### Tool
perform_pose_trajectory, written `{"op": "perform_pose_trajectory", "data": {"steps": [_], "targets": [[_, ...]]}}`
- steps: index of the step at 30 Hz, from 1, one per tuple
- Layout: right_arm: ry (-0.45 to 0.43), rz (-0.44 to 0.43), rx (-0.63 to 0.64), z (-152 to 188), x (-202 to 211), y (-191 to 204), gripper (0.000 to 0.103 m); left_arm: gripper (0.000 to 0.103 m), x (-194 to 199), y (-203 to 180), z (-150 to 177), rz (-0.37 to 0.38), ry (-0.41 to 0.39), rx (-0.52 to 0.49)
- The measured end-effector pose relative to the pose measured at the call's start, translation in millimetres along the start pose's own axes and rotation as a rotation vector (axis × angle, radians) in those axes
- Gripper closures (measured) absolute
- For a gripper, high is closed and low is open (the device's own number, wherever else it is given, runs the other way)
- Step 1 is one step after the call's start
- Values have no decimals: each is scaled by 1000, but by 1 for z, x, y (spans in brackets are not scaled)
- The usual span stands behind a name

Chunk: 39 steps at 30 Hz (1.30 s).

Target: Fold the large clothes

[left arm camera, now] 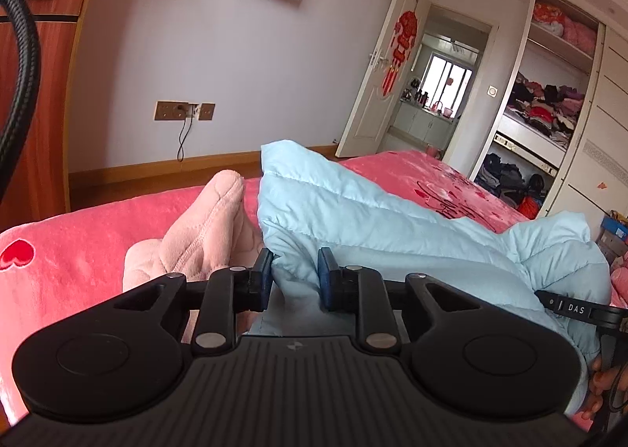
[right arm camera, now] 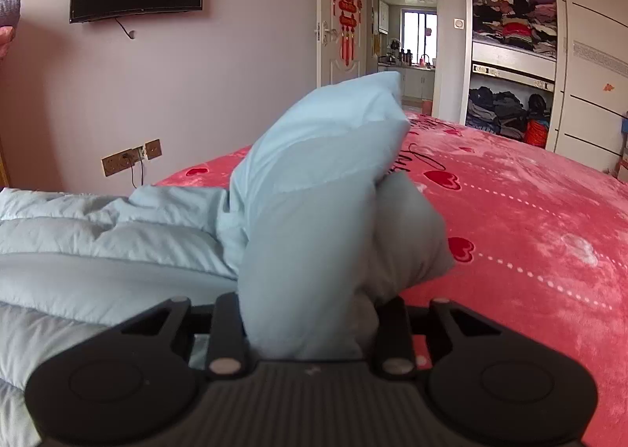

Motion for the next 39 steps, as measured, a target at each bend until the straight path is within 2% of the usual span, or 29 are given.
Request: {"op": "perform_pose_trajectory", "data": {"steps": [3,6,8,10,11,12,14,16,19,23,26,29,34,37,39], "targets": [[12,5,-7,8,-2,3,61,69,4,7,-6,-6,-17,11],[-3,19,-20,5,1,-1,51,51,10,45,-23,17,-53,62],[-17,23,-31,3,5,-6,47,46,16,56,-25,36,-69,107],[-41,29,-34,2,13,-11,40,40,22,62,-26,58,-80,136],[-55,34,-37,2,19,-14,33,38,24,63,-28,69,-76,146],[-72,43,-42,3,25,-16,26,34,25,64,-29,86,-68,158],[-100,39,-59,4,33,-25,23,30,28,68,-32,147,-36,199],[-98,49,-63,5,35,-31,21,26,28,67,-34,176,-15,222],[-100,77,-81,7,38,-41,19,22,30,64,-34,181,35,220],[-103,60,-146,20,54,-50,16,17,29,64,-25,214,94,234],[-96,50,-138,35,66,-49,12,17,26,61,-18,212,132,217],[-93,42,-144,51,75,-48,9,12,20,57,-12,247,174,225],[-75,10,-135,64,78,-45,7,9,3,56,-1,141,194,229],[-72,11,-121,65,75,-46,5,4,-1,61,0,115,165,249],[-69,15,-121,64,72,-49,4,1,-5,61,1,105,173,249]]}}
Point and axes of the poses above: each gripper's, at about its wrist camera, not at the fingertips, and x roughly against the way its jaws point, y to its left, z to its underside, the point moved 1 cm from there along -x, roughly the way its jaws point, and after that the axes turned 2 degrees about y, right-handed, at the moved point
